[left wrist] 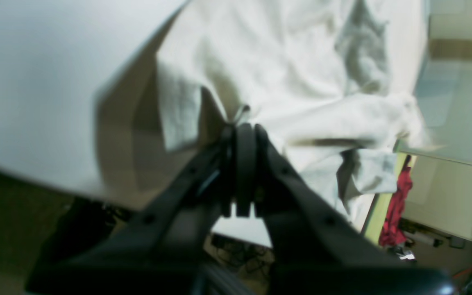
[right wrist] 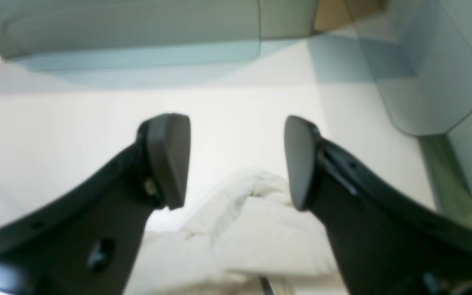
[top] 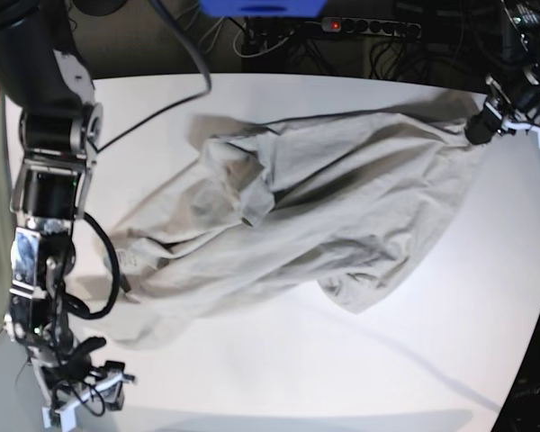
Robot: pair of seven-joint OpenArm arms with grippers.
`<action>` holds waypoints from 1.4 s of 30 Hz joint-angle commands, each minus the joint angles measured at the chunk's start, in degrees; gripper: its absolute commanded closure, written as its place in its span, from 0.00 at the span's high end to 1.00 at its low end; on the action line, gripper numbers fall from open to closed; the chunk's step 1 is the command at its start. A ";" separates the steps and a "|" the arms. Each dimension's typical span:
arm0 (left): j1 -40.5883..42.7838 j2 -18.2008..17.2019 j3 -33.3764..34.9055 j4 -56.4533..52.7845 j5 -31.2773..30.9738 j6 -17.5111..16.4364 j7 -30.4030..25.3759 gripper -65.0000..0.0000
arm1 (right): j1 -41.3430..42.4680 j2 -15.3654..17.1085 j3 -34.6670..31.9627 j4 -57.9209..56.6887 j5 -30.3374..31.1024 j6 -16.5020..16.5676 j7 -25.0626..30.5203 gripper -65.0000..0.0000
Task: Layout the t-shirt on the table in an organized manner, then fold the t-shirt properly
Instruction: 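Release, regrasp the shirt with the right gripper and pull it back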
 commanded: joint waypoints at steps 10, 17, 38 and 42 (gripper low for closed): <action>-1.54 -0.95 -0.27 0.84 -2.88 0.78 0.66 0.44 | -27.03 -3.94 0.15 43.30 1.06 0.36 -14.94 0.62; -4.18 -1.13 -0.53 0.93 -2.96 0.78 0.66 0.66 | -40.75 -9.66 -5.66 45.24 1.15 0.44 -16.08 0.62; -6.03 -0.60 -6.07 0.75 -2.88 0.78 0.66 0.66 | -43.12 -11.50 -16.29 39.17 1.15 0.44 -15.91 0.61; -6.03 -0.60 -6.07 0.75 -2.88 0.78 0.66 0.66 | -42.07 -12.21 -16.29 37.06 1.15 0.44 -15.91 0.61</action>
